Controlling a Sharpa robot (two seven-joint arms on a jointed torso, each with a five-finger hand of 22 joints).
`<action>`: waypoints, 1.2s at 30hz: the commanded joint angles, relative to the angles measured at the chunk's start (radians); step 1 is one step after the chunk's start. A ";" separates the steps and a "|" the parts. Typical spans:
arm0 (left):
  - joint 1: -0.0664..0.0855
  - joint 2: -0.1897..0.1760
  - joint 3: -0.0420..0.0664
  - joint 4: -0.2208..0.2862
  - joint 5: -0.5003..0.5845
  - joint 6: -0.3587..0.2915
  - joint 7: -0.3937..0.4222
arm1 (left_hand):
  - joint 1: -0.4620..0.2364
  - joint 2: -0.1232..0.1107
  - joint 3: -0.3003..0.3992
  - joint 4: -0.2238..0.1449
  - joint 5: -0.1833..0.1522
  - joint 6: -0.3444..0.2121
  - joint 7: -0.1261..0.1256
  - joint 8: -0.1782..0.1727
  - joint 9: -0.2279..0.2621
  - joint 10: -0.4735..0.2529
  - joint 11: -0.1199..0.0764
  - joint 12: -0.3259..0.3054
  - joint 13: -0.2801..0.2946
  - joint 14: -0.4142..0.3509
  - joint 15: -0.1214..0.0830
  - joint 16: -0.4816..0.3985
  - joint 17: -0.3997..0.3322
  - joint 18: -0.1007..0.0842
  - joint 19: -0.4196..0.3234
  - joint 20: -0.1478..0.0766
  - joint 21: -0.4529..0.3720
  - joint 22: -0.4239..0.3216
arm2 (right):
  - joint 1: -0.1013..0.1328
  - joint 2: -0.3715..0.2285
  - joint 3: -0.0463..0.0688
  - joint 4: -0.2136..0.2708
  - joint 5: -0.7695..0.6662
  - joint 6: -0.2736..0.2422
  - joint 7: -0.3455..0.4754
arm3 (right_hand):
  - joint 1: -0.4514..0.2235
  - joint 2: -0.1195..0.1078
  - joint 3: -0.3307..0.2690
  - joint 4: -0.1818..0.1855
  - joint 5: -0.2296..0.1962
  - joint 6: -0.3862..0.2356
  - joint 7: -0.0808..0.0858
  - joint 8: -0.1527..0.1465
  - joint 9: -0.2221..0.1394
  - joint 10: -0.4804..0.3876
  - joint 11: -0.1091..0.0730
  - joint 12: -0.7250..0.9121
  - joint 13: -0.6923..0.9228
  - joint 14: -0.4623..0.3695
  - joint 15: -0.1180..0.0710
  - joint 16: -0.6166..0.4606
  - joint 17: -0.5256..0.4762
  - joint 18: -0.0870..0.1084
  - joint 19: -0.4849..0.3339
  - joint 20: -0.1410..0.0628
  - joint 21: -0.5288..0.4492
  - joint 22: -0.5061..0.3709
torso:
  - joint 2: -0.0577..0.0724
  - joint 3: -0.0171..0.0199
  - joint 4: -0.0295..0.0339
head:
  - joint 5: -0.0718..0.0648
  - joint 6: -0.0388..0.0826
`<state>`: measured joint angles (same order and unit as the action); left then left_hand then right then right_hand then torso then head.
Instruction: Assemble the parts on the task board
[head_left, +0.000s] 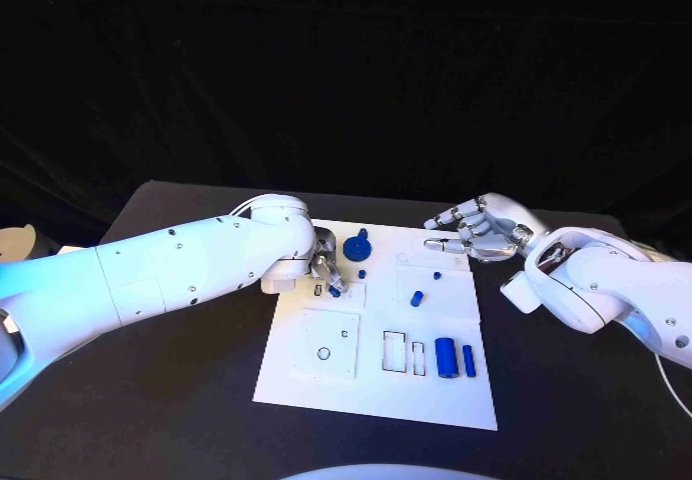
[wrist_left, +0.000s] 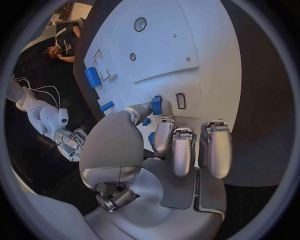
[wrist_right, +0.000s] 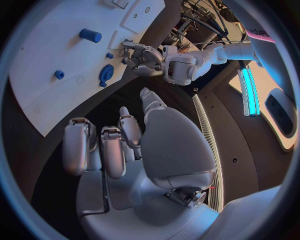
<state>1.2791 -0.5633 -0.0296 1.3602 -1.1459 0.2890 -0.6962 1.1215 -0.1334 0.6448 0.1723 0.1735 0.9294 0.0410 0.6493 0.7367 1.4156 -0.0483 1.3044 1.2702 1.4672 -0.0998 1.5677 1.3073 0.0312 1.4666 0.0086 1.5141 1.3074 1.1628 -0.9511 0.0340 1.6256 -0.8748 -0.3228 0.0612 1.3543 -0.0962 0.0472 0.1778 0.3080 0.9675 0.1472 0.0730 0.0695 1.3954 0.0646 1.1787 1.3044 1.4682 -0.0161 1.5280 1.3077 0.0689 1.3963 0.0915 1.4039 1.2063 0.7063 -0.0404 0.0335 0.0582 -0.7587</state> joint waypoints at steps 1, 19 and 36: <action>-0.012 0.005 -0.009 -0.005 0.009 0.051 -0.064 | -0.024 -0.003 -0.004 -0.008 0.013 0.025 -0.027 -0.006 -0.001 0.006 -0.005 0.006 0.005 0.104 -0.008 0.003 0.263 -0.012 0.073 -0.005 0.007 0.185 | -0.001 0.000 0.000 0.002 -0.018 0.013 -0.004 | 0.000 0.006 -0.004 -0.001 0.004 0.006 -0.002 0.003 0.001 0.000 -0.008 -0.003 -0.001 0.084 -0.001 -0.007 0.188 0.006 -0.003 -0.003 -0.007 -0.001 | -0.001 -0.0007 0.0007 | -0.001 -0.001; -0.012 0.002 -0.009 -0.009 0.009 0.035 -0.065 | -0.126 -0.016 -0.107 0.039 0.019 0.055 -0.033 -0.009 0.003 0.013 -0.010 0.012 0.013 0.104 -0.013 0.003 0.263 -0.014 0.076 -0.010 0.010 0.193 | -0.001 -0.004 0.000 0.005 -0.016 0.012 0.002 | -0.002 0.002 -0.008 -0.001 0.005 0.006 -0.002 0.003 0.001 -0.002 -0.009 -0.008 -0.004 0.083 -0.002 -0.008 0.186 0.007 -0.004 -0.003 -0.009 -0.005 | -0.001 -0.0009 0.0013 | -0.003 -0.003; -0.012 -0.003 -0.008 -0.009 0.009 0.030 -0.065 | -0.164 -0.020 -0.204 0.086 -0.003 0.070 -0.038 -0.002 0.010 0.024 -0.014 0.024 0.028 0.104 -0.016 0.003 0.263 -0.018 0.083 -0.013 0.019 0.208 | -0.001 -0.006 0.000 0.006 -0.013 0.012 0.003 | -0.003 0.002 -0.010 -0.001 0.005 0.006 -0.002 0.003 0.001 -0.003 -0.009 -0.010 -0.006 0.083 -0.002 -0.009 0.185 0.007 -0.005 -0.004 -0.009 -0.005 | 0.000 -0.0005 0.0007 | -0.006 -0.001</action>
<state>1.2763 -0.5660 -0.0314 1.3491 -1.1484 0.2940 -0.6952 0.9663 -0.1546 0.4442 0.2571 0.1724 0.9934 0.0050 0.6410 0.7455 1.4307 -0.0638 1.3242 1.2975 1.4671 -0.1072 1.5677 1.3078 0.0314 1.4667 0.0013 1.5298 1.3073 1.1629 -0.9570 0.0340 1.6295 -0.8819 -0.3222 0.0587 1.3542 -0.0961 0.0428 0.1767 0.3079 0.9675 0.1471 0.0730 0.0692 1.3919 0.0612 1.1744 1.2999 1.4682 -0.0161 1.5240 1.3074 0.0689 1.3963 0.0915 1.4000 1.2026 0.7057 -0.0408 0.0341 0.0527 -0.7605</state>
